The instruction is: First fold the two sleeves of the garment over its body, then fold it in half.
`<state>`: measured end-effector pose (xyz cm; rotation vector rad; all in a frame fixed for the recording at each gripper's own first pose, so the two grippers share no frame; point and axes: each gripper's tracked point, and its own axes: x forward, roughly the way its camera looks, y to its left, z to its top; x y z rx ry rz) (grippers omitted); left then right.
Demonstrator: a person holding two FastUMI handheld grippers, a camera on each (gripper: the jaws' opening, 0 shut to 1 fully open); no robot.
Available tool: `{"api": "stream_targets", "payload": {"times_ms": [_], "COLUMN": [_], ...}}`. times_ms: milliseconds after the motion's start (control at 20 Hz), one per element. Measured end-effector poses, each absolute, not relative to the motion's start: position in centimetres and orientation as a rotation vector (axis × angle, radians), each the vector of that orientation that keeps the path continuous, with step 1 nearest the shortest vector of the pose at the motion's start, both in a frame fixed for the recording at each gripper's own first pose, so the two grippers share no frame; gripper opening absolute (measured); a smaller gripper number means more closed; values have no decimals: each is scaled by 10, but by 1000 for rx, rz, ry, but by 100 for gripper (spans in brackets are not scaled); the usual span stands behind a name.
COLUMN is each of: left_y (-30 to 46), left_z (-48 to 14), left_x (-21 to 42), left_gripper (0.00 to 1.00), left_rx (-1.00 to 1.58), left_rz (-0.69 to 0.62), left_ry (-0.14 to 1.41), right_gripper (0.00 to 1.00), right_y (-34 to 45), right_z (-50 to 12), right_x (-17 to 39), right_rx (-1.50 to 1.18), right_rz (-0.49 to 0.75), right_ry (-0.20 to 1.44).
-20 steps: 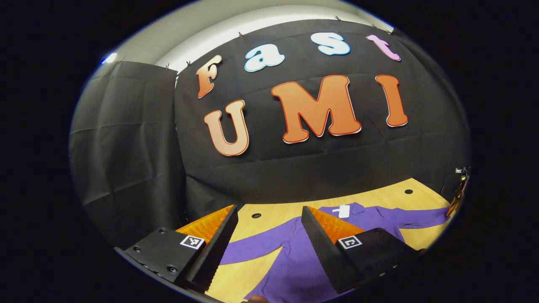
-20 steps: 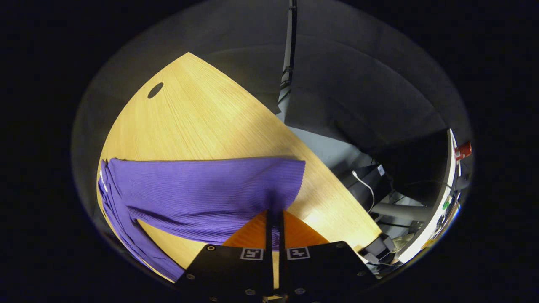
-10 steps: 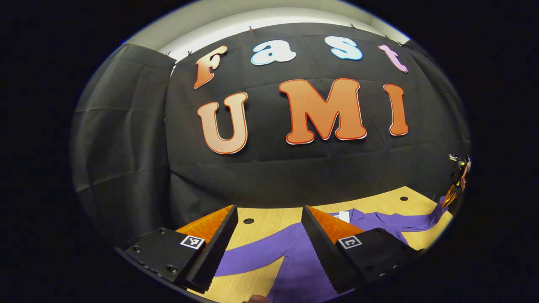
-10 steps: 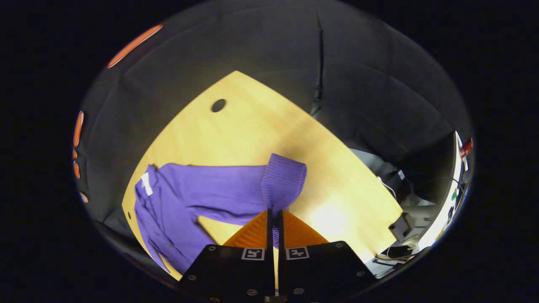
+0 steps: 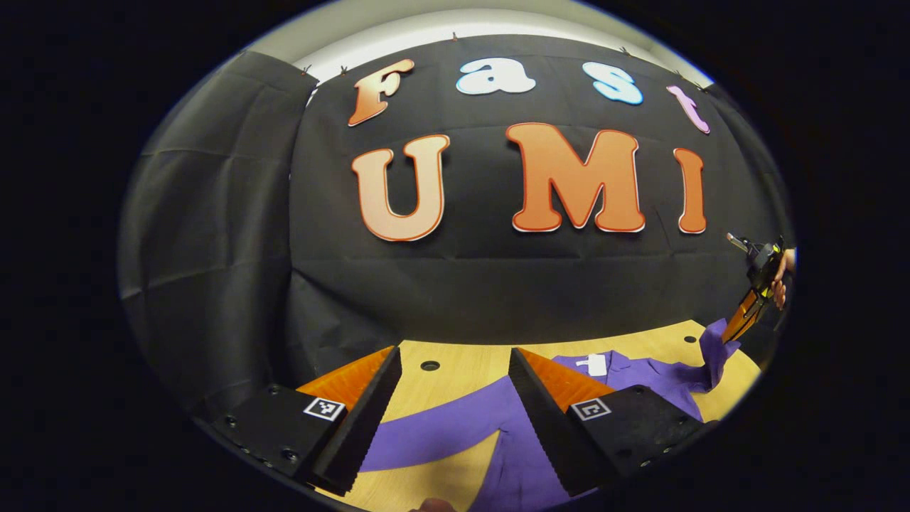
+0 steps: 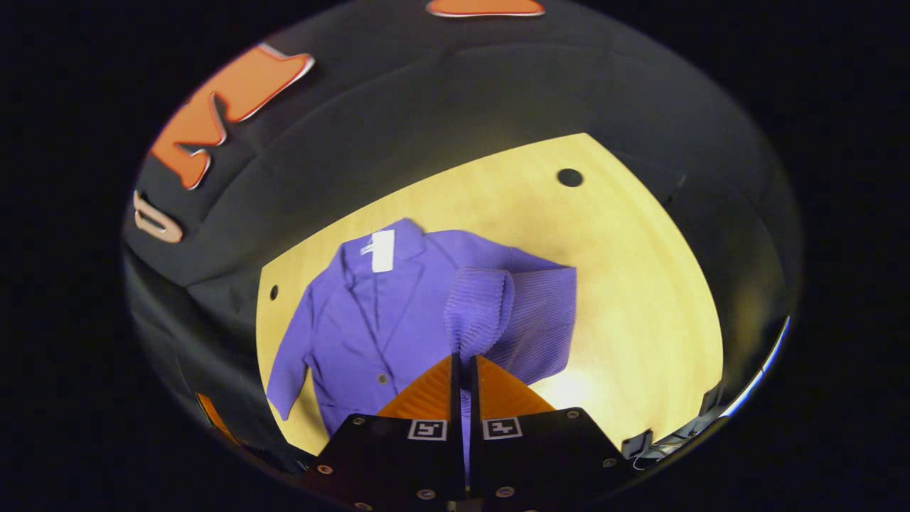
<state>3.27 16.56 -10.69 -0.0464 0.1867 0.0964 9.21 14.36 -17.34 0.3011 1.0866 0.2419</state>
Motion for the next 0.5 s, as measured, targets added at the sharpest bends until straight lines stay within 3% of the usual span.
{"api": "stream_targets", "payload": {"times_ms": [500], "left_y": [248], "left_z": [-137], "left_x": [20], "left_gripper": [99], "left_rx": [-55], "left_rz": [206], "left_ry": [231], "right_gripper": [1], "right_y": [305], "right_z": [-140], "right_x": [88], "right_rx": [189], "right_rz": [462], "right_ry": [1063]}}
